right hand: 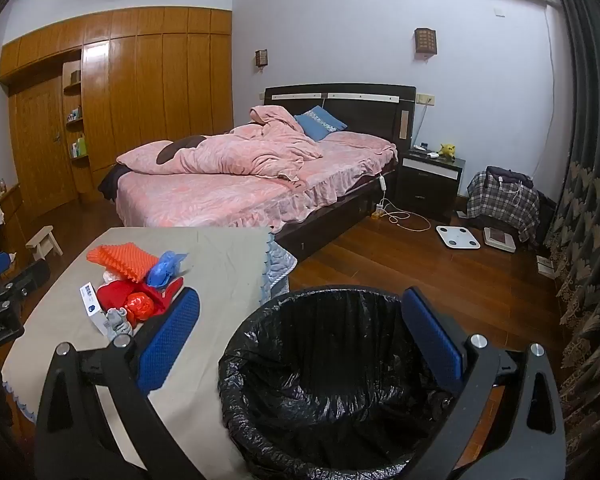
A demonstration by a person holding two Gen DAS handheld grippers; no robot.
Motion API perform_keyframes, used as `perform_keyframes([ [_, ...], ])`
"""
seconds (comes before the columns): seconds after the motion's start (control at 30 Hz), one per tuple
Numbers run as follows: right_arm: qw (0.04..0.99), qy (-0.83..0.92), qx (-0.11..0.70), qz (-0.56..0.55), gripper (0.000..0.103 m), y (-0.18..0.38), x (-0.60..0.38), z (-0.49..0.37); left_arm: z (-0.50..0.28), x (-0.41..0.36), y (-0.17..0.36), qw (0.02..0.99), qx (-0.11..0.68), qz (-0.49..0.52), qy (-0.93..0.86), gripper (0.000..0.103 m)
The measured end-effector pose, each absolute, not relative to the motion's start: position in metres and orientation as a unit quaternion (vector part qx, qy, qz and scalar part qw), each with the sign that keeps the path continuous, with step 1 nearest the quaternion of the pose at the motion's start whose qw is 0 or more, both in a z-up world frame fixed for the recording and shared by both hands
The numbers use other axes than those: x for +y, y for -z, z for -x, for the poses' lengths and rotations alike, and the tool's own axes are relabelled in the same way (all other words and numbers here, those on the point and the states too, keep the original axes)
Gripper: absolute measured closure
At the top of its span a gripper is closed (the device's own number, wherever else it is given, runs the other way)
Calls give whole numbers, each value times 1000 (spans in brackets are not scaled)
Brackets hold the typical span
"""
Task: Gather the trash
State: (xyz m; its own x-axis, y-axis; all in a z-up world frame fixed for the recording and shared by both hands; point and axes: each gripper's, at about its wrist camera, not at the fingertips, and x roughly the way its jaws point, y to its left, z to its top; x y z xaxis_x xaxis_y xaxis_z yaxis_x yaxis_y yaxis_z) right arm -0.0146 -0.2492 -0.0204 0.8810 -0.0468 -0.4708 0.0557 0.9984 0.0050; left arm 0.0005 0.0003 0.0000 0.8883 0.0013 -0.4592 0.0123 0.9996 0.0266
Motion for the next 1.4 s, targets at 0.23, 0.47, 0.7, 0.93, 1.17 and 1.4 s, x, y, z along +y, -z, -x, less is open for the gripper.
perform_keyframes([
  [0.23, 969, 26, 244, -10, 5, 21, -249, 14, 0, 2, 0, 972, 236, -10, 6, 6],
  [0.47, 969, 26, 244, -10, 5, 20, -249, 14, -1, 0, -1, 972, 235, -13, 6, 6],
  [0.7, 969, 26, 244, -11, 5, 20, -249, 14, -1, 3, 3, 972, 235, -12, 5, 6],
  [0.93, 970, 27, 242, -11, 5, 20, -249, 14, 0, 1, 0, 972, 234, -15, 3, 6],
  [1.17, 970, 27, 242, -11, 5, 20, -249, 14, 0, 1, 0, 972, 233, -16, 2, 6],
  [1.4, 970, 26, 242, -11, 5, 20, -248, 14, 0, 1, 0, 972, 233, -16, 3, 6],
])
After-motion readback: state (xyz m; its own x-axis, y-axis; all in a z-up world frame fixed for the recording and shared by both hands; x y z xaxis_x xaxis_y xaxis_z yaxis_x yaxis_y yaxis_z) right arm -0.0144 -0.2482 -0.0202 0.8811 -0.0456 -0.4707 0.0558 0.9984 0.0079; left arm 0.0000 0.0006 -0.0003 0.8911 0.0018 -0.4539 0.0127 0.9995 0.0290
